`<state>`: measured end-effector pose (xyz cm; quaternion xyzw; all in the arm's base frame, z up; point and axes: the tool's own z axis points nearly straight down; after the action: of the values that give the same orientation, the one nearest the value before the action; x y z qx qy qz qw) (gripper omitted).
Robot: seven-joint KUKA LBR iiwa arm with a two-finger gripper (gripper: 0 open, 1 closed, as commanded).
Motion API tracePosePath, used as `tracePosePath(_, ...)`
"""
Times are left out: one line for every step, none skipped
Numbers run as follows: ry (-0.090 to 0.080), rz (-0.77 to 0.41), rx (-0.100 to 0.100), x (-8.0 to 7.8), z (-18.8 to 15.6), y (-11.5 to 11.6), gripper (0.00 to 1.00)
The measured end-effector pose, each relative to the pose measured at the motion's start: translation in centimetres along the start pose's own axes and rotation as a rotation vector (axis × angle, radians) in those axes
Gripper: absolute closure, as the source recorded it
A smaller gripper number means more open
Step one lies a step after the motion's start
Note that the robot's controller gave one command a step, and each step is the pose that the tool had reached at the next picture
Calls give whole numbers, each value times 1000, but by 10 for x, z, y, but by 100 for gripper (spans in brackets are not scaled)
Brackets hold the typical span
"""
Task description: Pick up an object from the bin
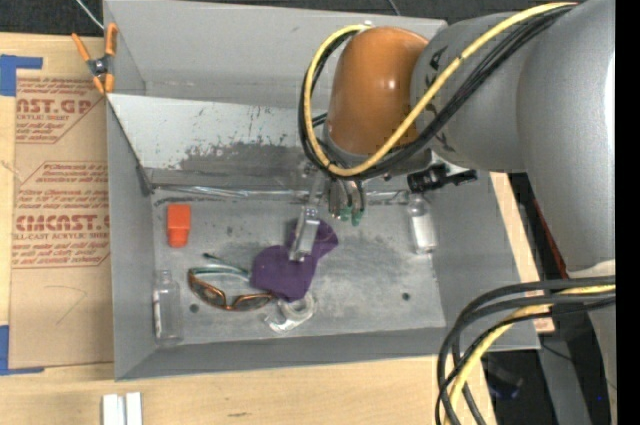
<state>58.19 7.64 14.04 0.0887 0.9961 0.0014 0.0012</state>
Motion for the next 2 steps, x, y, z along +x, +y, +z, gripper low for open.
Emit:
tracePosePath(1,-489,1,4,50,-33,0)
tracePosePath(0,-261,0,8,63,-35,0)
